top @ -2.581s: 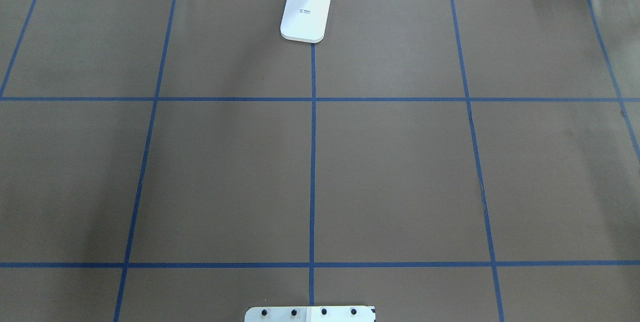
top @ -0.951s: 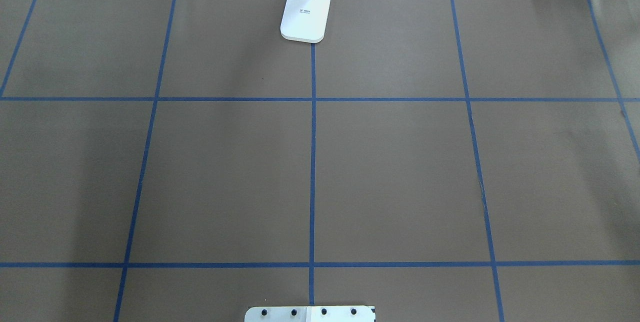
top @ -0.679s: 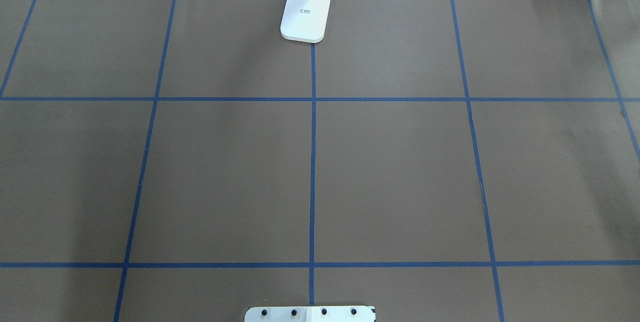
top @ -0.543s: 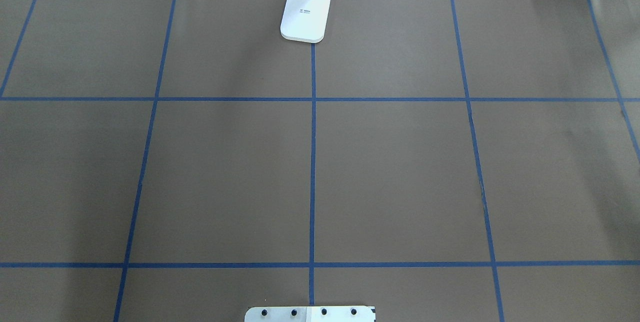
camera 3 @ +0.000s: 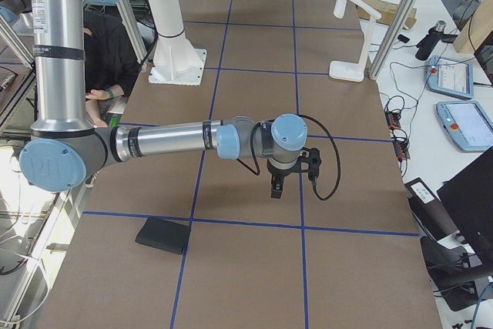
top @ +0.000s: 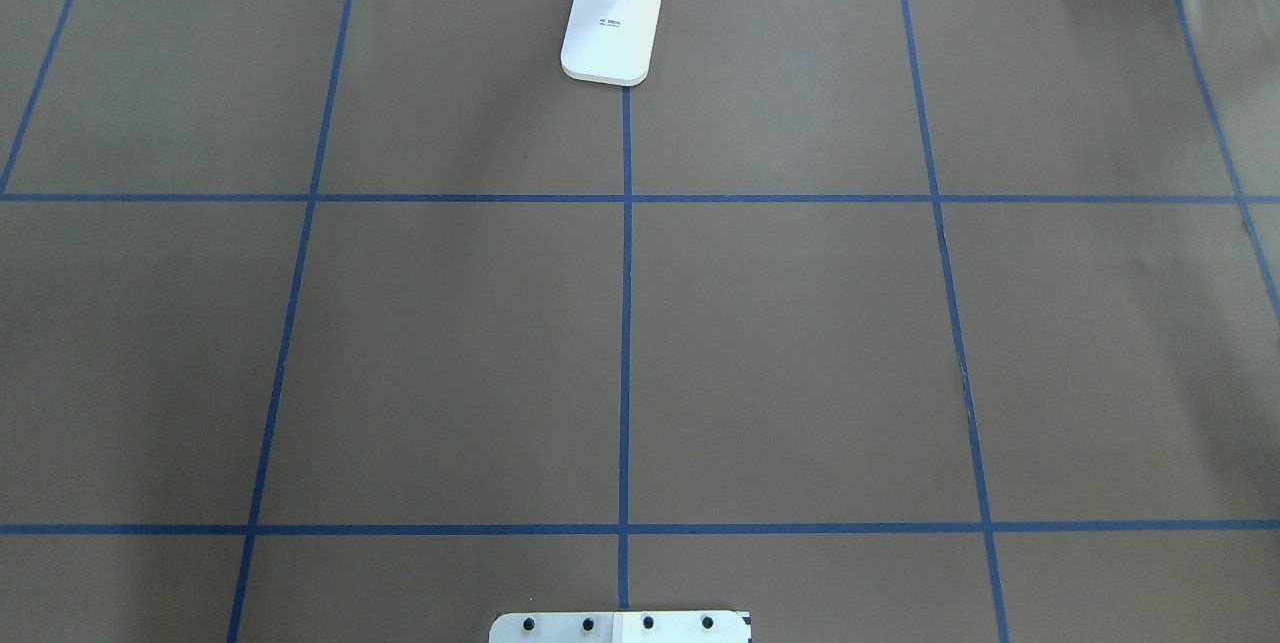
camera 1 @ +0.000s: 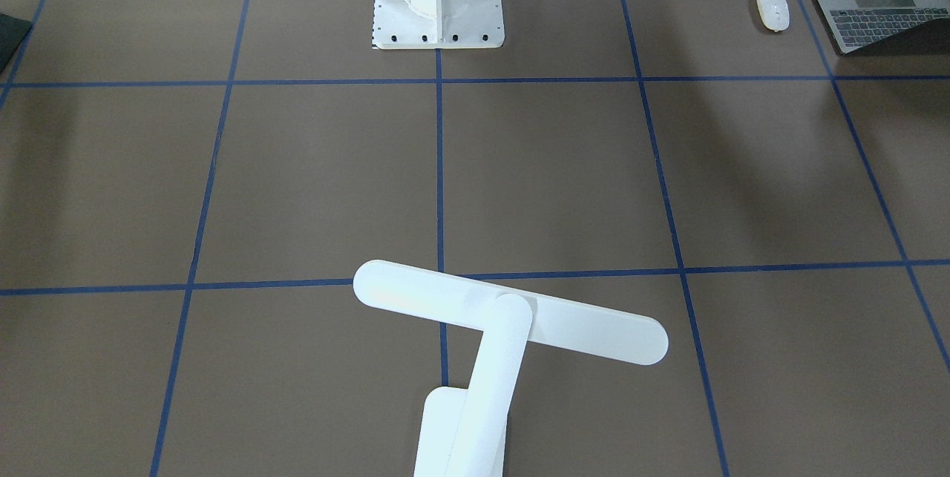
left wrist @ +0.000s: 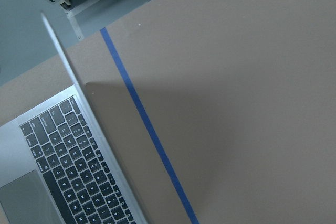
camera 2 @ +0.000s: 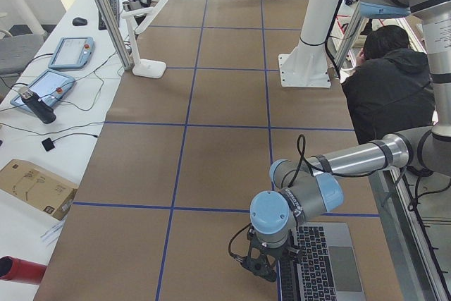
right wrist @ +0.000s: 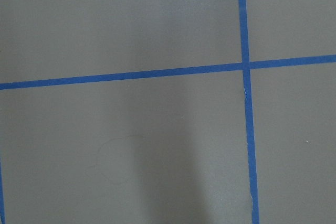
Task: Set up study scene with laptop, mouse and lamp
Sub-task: 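Carry the silver open laptop with the left gripper toward the table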
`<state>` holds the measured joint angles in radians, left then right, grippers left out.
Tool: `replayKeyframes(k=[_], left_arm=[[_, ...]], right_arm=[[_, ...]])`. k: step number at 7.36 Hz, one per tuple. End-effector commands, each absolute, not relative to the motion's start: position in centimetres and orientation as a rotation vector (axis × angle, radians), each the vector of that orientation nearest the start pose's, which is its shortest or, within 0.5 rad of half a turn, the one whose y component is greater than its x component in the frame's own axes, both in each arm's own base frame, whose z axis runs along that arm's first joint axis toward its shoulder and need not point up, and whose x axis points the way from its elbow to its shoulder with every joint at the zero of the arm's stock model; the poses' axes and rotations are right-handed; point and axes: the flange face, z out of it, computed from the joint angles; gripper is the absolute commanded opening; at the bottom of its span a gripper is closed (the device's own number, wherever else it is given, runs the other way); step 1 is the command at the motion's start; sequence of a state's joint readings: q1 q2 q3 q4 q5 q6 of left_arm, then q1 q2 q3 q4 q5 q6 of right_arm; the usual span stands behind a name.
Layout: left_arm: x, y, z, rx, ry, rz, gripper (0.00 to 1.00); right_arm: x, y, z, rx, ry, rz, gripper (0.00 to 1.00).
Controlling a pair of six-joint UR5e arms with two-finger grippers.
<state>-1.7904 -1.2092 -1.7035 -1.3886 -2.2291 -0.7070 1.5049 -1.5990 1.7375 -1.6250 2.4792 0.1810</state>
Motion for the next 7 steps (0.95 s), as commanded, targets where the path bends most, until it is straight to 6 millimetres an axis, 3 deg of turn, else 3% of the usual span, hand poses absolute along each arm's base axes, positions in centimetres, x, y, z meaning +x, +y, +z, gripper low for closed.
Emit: replayKeyframes(k=[1, 3, 4, 5, 6, 7], left_arm=[[-13.17, -26.01, 77.55, -0.600, 0.548, -1.024, 1.00], [-13.07, -25.81, 78.37, -0.614, 0.545, -1.026, 1.00], [-13.06, -25.75, 78.34, -0.615, 0.545, -1.029, 0.74], [-13.05, -25.71, 78.41, -0.615, 0.546, -1.024, 0.17], [-13.06, -25.69, 78.43, -0.616, 0.543, -1.025, 0.00], [-13.14, -25.85, 78.29, -0.616, 0.543, -1.031, 0.00]], right_arm=[[2.28, -48.38, 58.58, -0.034, -0.913, 0.068, 1.00], [2.28, -48.38, 58.65, -0.036, -0.913, 0.069, 1.00], [2.28, -48.38, 58.73, -0.037, -0.913, 0.070, 1.00], [2.28, -48.37, 58.75, -0.039, -0.913, 0.071, 1.00], [2.27, -48.44, 58.66, -0.036, -0.913, 0.071, 1.00], [2.27, -48.44, 58.58, -0.035, -0.913, 0.070, 1.00]])
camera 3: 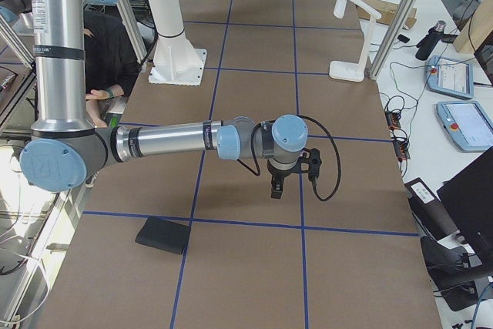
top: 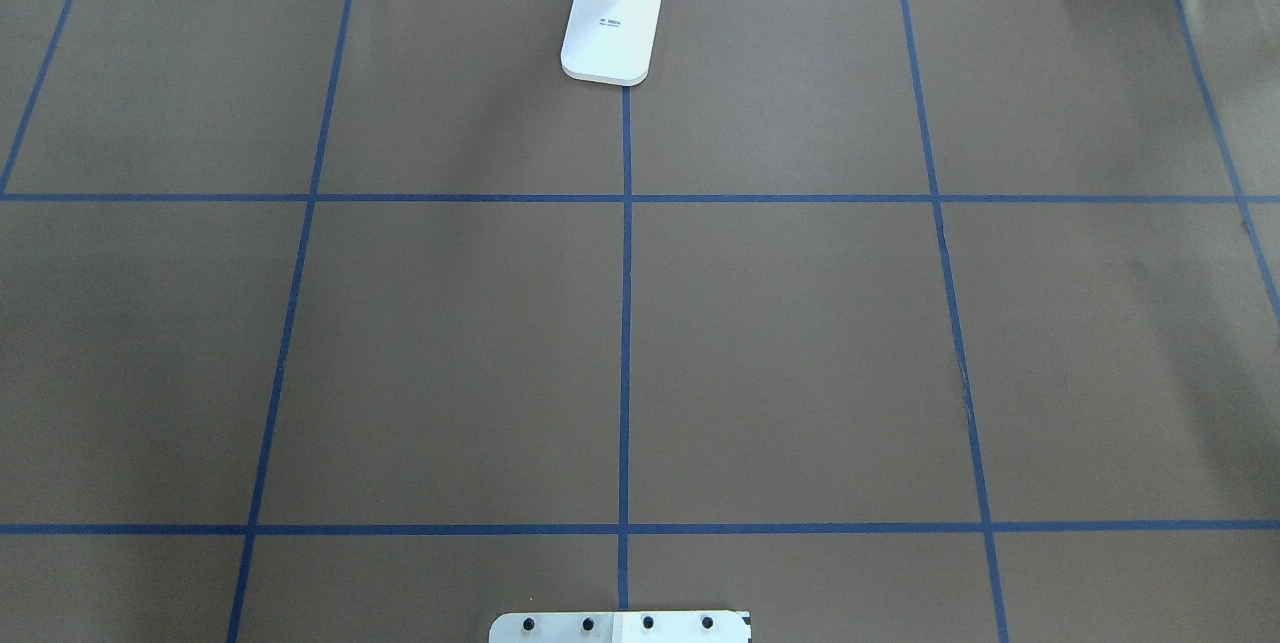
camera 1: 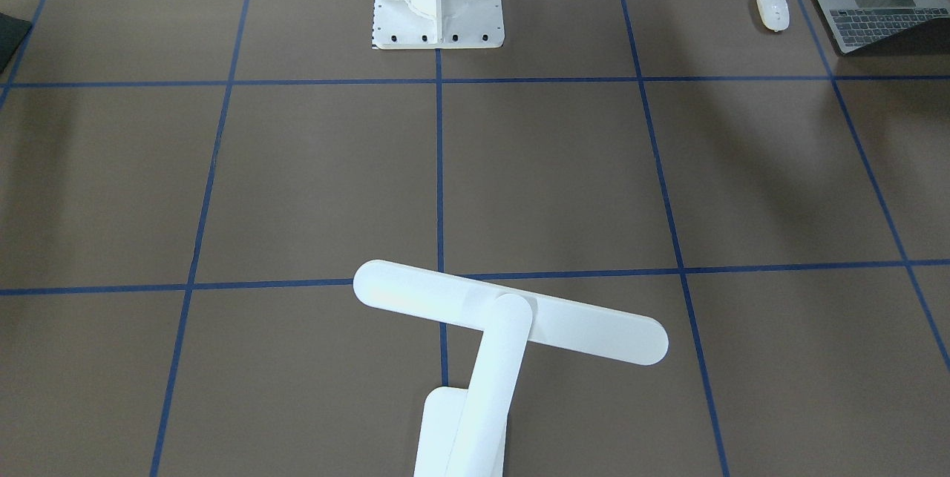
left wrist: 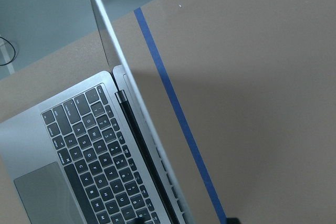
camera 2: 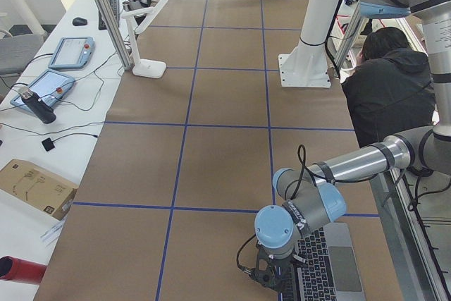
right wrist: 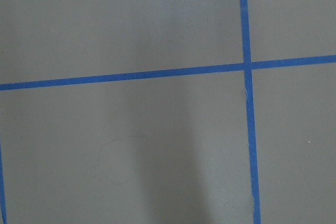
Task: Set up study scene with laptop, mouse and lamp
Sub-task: 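Carry the silver open laptop with the left gripper toward the table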
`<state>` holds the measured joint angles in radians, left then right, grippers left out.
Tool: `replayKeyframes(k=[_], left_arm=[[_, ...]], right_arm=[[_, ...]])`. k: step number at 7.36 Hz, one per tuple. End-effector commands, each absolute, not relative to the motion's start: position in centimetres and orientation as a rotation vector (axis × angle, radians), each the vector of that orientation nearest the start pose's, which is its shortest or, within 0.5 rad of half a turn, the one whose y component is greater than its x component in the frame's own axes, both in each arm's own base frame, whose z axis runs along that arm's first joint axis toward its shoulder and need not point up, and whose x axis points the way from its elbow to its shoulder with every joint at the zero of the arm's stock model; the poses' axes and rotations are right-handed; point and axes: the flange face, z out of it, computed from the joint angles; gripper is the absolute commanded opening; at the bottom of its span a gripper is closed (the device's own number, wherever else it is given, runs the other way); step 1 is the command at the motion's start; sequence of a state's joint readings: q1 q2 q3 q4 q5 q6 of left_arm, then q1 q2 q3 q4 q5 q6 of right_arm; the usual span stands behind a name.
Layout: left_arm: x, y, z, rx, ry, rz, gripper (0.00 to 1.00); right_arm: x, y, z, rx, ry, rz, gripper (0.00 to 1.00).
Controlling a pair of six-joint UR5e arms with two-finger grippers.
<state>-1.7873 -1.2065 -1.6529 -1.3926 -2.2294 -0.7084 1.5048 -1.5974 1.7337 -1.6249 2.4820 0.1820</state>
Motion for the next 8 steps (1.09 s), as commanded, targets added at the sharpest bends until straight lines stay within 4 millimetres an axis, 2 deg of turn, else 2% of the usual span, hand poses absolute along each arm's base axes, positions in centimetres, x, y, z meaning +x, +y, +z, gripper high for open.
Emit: replayKeyframes(k=[1, 3, 4, 6, 8], left_arm=[[-13.4, -25.7, 77.8, -0.606, 0.545, -1.038, 0.00], [-14.9, -26.8, 75.5, -0.546, 0.555, -1.061, 0.00], [-16.7, -27.3, 73.9, -0.500, 0.539, -1.093, 0.00], [-18.7, -32.2, 68.4, -0.507, 0.517, -1.131, 0.00], [-19.5, -35.5, 64.2, -0.485, 0.522, -1.212, 0.00]], right_arm=[[2.3, -48.5, 58.5, -0.034, -0.914, 0.069, 1.00], [2.3, -48.6, 58.5, -0.035, -0.915, 0.070, 1.00], [2.3, -48.5, 58.5, -0.038, -0.915, 0.071, 1.00], [2.3, -48.4, 58.5, -0.035, -0.915, 0.070, 1.00], [2.3, -48.4, 58.5, -0.034, -0.912, 0.069, 1.00]])
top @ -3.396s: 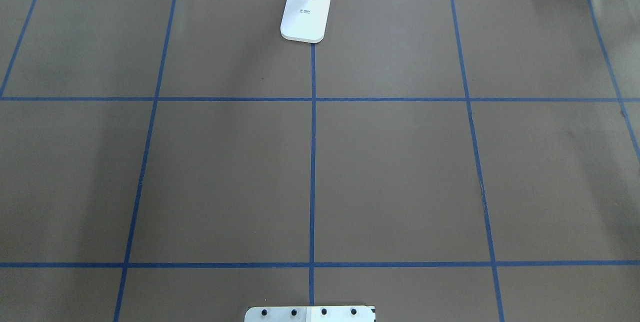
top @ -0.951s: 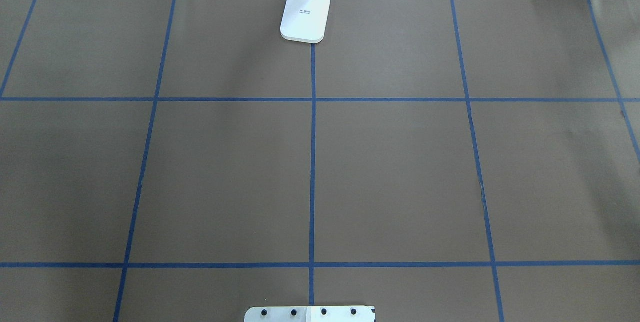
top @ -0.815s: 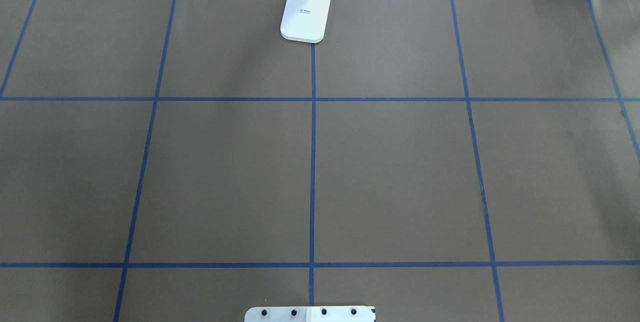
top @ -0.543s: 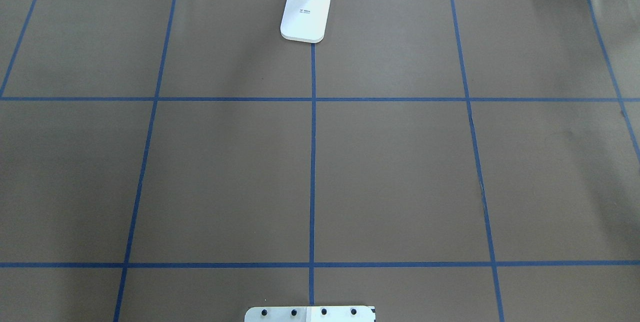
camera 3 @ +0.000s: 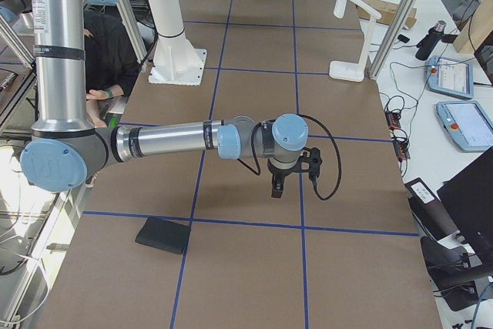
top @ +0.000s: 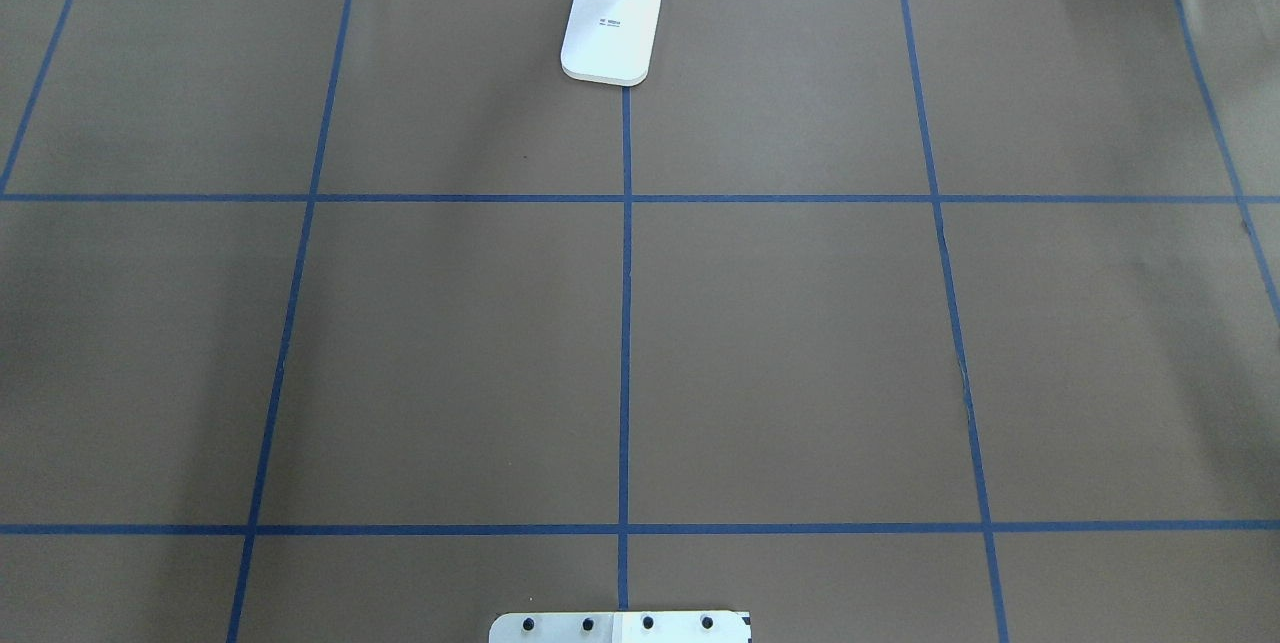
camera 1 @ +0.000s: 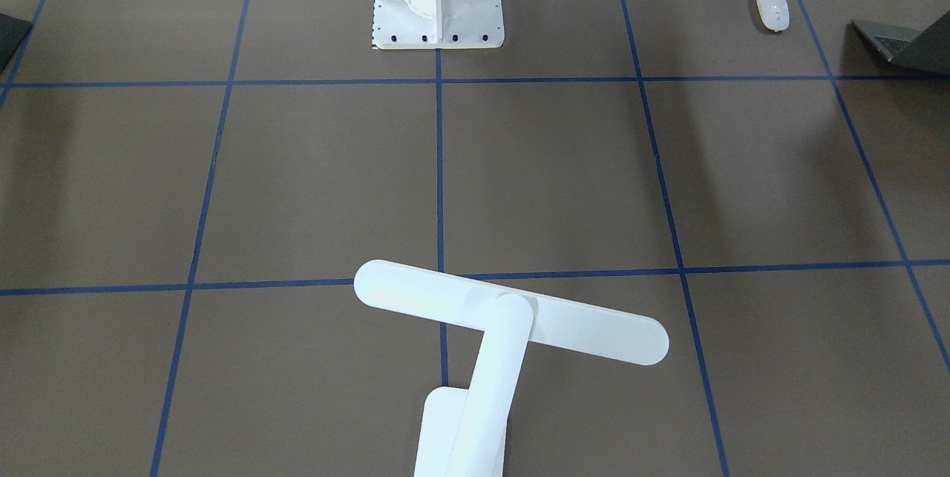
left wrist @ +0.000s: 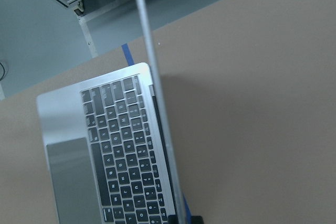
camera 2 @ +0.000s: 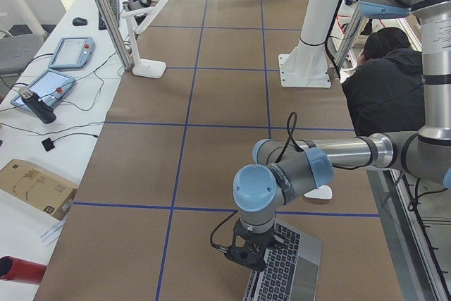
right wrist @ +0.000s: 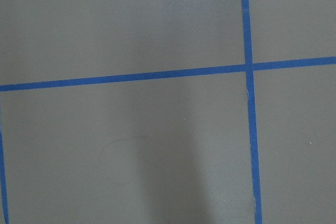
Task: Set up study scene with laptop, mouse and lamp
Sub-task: 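Carry the silver open laptop with the left gripper toward the table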
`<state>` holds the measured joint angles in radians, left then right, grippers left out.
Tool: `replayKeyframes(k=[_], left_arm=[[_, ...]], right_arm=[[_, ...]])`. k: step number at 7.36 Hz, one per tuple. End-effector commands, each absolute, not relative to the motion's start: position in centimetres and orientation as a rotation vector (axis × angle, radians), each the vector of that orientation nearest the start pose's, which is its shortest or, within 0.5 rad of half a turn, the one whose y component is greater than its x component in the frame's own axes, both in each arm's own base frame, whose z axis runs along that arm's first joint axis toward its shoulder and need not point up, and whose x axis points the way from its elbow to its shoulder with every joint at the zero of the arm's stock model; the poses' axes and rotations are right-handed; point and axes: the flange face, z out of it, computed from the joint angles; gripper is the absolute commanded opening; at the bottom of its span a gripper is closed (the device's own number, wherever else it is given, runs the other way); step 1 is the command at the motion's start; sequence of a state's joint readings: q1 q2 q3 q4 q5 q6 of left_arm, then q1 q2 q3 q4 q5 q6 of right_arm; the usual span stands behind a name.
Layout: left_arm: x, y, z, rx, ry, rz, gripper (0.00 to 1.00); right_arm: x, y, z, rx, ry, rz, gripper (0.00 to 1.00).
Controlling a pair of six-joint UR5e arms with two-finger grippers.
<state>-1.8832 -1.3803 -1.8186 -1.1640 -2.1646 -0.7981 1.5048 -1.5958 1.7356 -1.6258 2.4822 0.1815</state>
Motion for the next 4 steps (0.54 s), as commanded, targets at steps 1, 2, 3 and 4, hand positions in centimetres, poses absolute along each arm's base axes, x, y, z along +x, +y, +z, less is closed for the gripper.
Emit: replayKeyframes(k=[1, 2, 3, 4], left_arm=[[-19.8, -38.2, 61.8, -0.477, 0.558, -1.237, 0.00], [-18.4, -42.2, 58.6, -0.480, 0.557, -1.248, 0.00], [-16.5, -46.0, 54.8, -0.485, 0.547, -1.255, 0.00], [-14.5, -49.7, 50.3, -0.512, 0.608, -1.268, 0.00]], right_arm=[[2.3, -48.3, 58.7, -0.037, -0.913, 0.070, 1.00], [2.3, -47.9, 59.2, -0.046, -0.912, 0.074, 1.00], [2.3, -47.6, 59.0, -0.040, -0.914, 0.071, 1.00], [2.3, -47.6, 60.0, -0.062, -0.909, 0.083, 1.00]])
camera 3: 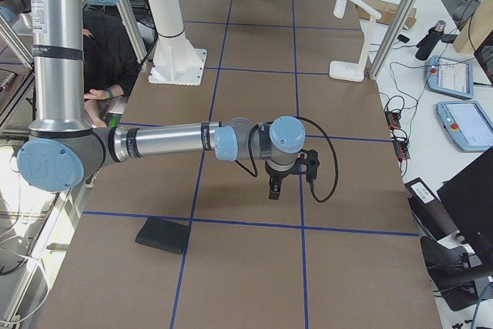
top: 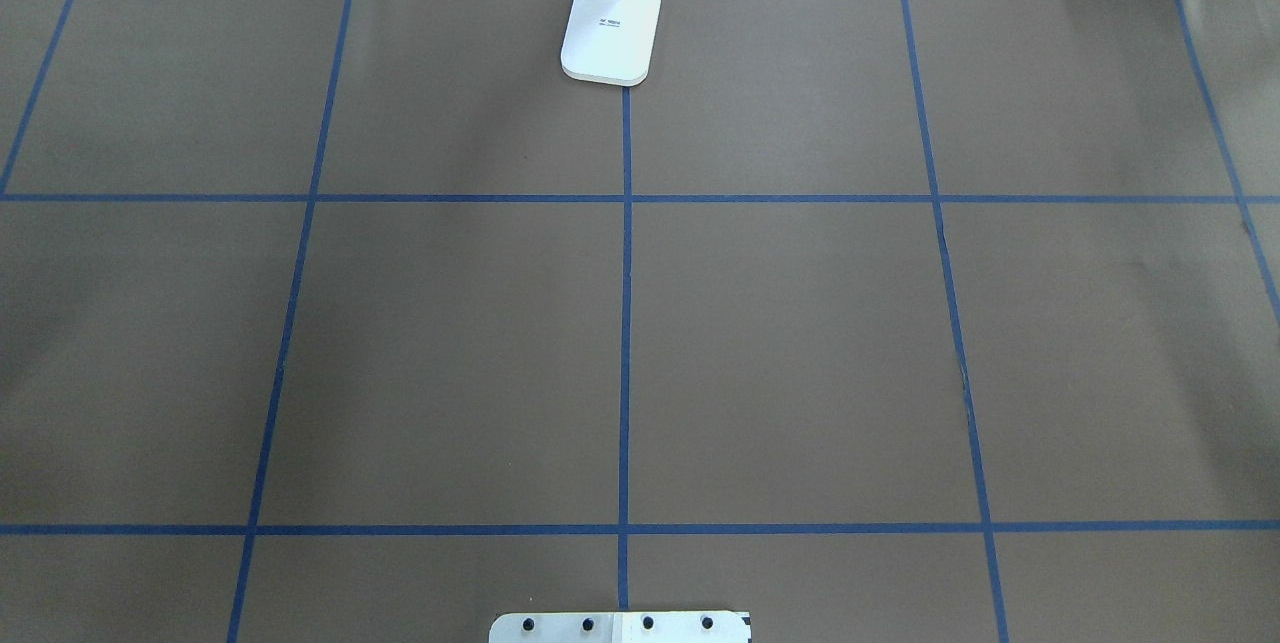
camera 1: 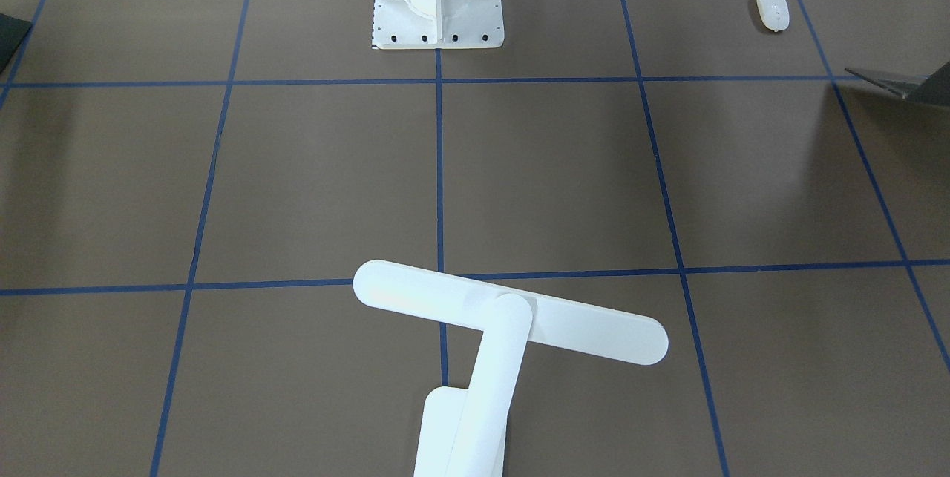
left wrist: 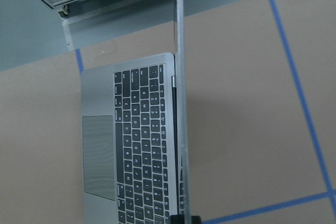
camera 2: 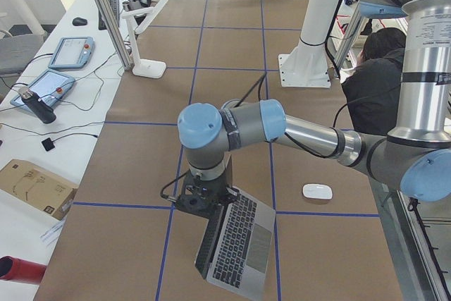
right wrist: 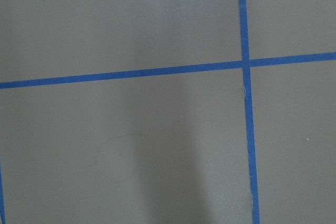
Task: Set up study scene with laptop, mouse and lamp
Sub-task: 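Lower the silver laptop onto the table near the lamp with the left gripper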
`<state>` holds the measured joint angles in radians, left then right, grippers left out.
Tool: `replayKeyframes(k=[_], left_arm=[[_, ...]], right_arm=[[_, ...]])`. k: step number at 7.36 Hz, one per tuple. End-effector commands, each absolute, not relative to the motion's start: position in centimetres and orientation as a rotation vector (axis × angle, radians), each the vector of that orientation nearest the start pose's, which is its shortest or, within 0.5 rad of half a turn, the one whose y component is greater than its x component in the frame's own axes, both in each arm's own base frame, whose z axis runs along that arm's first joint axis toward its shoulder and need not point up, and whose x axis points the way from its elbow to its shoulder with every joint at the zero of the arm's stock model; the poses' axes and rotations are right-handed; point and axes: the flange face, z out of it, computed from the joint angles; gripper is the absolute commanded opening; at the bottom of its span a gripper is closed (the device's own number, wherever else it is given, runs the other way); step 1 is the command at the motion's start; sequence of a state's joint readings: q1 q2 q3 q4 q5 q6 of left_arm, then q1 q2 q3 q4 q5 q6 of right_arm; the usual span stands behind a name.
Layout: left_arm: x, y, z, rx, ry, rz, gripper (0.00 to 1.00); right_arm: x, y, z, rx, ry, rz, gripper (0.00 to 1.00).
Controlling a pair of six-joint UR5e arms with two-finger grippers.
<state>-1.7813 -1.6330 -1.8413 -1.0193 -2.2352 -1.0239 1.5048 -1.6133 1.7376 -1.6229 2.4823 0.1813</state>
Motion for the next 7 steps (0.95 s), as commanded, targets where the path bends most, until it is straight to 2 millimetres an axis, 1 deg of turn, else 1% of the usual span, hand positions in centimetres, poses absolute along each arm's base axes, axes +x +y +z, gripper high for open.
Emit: replayKeyframes(k=[1, 2, 3, 4, 5, 6, 7], left_arm=[[-9.8, -53.5, 45.4, -0.549, 0.612, -1.266, 0.00], [-4.9, -56.4, 40.5, -0.559, 0.604, -1.295, 0.00], [1.0, -58.5, 36.1, -0.603, 0.611, -1.304, 0.00], [6.0, -59.6, 32.4, -0.622, 0.597, -1.311, 0.00], [8.8, -60.0, 29.4, -0.632, 0.599, -1.332, 0.00], [12.1, -59.8, 27.5, -0.653, 0.579, -1.345, 0.00], [14.3, -59.4, 26.1, -0.673, 0.563, -1.381, 0.00]], right_arm=[[2.4, -47.8, 60.6, -0.068, -0.904, 0.083, 1.00], [2.3, -47.9, 60.3, -0.064, -0.904, 0.082, 1.00], [1.7, -48.4, 59.8, -0.061, -0.906, 0.069, 1.00], [1.3, -48.5, 59.6, -0.063, -0.906, 0.061, 1.00], [1.3, -48.8, 59.4, -0.069, -0.904, 0.072, 1.00], [1.2, -48.7, 59.5, -0.076, -0.905, 0.080, 1.00], [1.2, -48.7, 59.8, -0.087, -0.905, 0.088, 1.00]])
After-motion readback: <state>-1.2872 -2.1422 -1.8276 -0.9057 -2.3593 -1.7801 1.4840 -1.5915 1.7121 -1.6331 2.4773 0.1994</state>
